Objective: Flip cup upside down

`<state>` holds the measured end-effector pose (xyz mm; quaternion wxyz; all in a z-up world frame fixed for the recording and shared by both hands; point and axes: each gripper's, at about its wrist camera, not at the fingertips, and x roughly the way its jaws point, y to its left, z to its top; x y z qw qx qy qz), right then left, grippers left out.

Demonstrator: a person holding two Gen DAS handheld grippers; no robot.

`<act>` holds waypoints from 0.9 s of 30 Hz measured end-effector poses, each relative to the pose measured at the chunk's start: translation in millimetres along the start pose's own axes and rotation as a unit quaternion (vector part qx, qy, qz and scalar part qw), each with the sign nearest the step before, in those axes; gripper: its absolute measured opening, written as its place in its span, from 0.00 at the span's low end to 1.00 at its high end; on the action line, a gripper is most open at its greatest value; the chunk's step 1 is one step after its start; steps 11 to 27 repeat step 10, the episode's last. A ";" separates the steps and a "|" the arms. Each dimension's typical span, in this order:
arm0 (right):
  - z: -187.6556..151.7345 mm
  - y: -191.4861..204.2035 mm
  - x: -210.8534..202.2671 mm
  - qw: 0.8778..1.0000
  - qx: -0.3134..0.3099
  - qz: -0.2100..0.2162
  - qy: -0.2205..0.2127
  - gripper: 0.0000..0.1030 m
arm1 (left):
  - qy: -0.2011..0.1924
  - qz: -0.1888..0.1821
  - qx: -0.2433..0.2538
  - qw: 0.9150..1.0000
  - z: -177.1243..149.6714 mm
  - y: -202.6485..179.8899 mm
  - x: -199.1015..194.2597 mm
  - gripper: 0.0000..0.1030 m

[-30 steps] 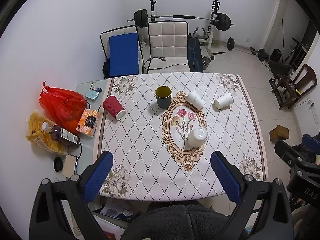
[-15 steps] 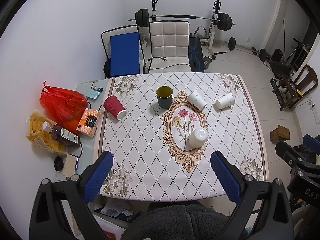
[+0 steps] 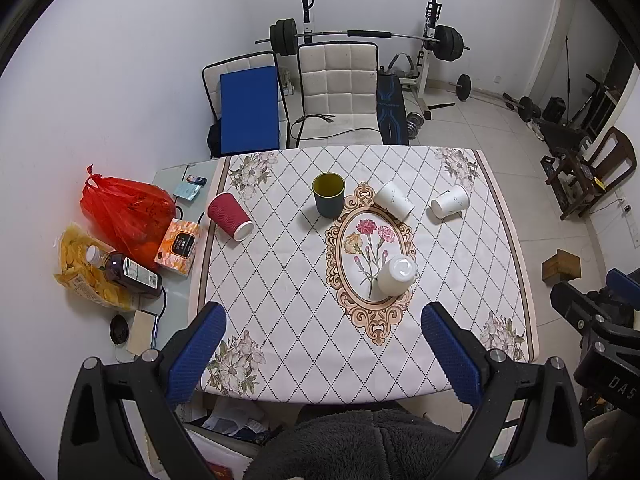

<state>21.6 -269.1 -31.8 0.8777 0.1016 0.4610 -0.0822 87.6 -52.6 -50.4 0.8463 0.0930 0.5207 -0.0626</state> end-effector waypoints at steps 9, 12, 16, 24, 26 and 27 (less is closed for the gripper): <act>0.8 -0.1 -0.2 1.000 0.001 0.000 0.000 0.98 | 0.000 0.000 0.001 1.000 0.3 -0.4 0.0 0.97; -0.2 -0.7 -0.5 1.000 0.001 0.001 0.000 0.98 | -0.001 0.001 0.000 1.000 0.5 -0.4 0.1 0.97; -0.2 -0.7 -0.5 1.000 0.001 0.001 0.000 0.98 | -0.001 0.001 0.000 1.000 0.5 -0.4 0.1 0.97; -0.2 -0.7 -0.5 1.000 0.001 0.001 0.000 0.98 | -0.001 0.001 0.000 1.000 0.5 -0.4 0.1 0.97; -0.2 -0.7 -0.5 1.000 0.001 0.001 0.000 0.98 | -0.001 0.001 0.000 1.000 0.5 -0.4 0.1 0.97; -0.2 -0.7 -0.5 1.000 0.001 0.001 0.000 0.98 | -0.001 0.001 0.000 1.000 0.5 -0.4 0.1 0.97</act>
